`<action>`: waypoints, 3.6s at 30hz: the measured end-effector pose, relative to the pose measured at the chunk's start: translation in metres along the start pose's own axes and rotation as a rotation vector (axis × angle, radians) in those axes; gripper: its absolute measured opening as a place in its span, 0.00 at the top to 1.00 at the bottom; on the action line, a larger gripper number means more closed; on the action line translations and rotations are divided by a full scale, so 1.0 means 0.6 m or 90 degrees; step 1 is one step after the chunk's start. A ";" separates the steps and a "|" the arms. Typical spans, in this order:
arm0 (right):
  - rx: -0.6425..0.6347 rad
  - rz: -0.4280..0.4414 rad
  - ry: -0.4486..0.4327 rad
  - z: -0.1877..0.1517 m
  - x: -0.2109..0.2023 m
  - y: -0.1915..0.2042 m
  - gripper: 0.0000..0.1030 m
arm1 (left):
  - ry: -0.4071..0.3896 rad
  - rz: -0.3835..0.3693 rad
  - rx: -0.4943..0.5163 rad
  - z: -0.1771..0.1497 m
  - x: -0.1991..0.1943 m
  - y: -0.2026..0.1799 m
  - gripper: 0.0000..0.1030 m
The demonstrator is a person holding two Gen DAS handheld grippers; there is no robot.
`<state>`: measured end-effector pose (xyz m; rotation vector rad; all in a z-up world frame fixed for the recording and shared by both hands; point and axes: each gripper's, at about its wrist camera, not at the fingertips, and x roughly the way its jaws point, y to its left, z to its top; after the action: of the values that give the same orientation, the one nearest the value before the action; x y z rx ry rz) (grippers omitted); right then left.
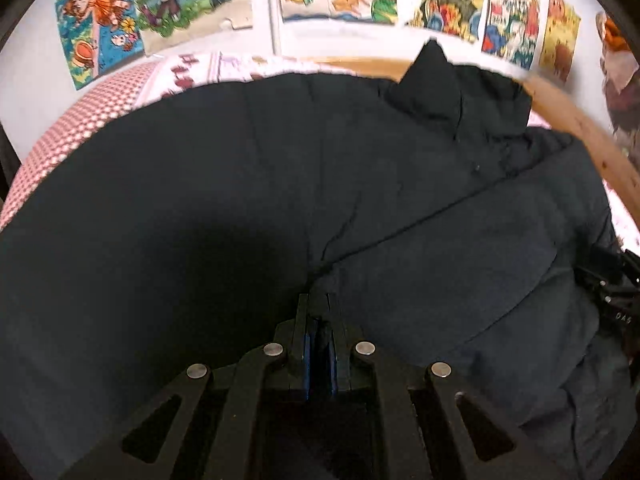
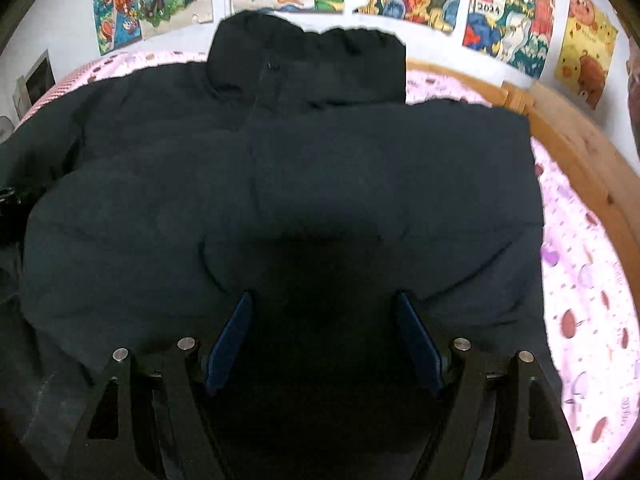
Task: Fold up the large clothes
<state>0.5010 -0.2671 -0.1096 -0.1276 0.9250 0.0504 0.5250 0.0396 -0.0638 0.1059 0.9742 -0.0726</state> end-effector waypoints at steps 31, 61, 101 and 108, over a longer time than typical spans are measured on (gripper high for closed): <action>-0.136 0.201 -0.066 0.027 -0.142 0.269 0.12 | -0.154 -0.071 -0.309 -0.226 -0.269 0.213 0.10; -0.214 0.088 -0.071 -0.021 0.002 0.407 0.02 | -0.285 -0.089 -0.730 -0.421 -0.184 0.385 0.12; -0.048 0.101 -0.147 -0.049 -0.206 0.125 0.02 | -0.452 -0.098 -0.030 -0.135 -0.469 0.037 0.94; 0.014 0.049 -0.142 -0.099 -0.220 0.023 0.02 | -0.341 -0.181 0.130 -0.092 -0.409 -0.131 0.94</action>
<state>0.3733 -0.2595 -0.0404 -0.0638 0.7070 0.1239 0.3335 -0.0281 0.1040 0.1273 0.4386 -0.4402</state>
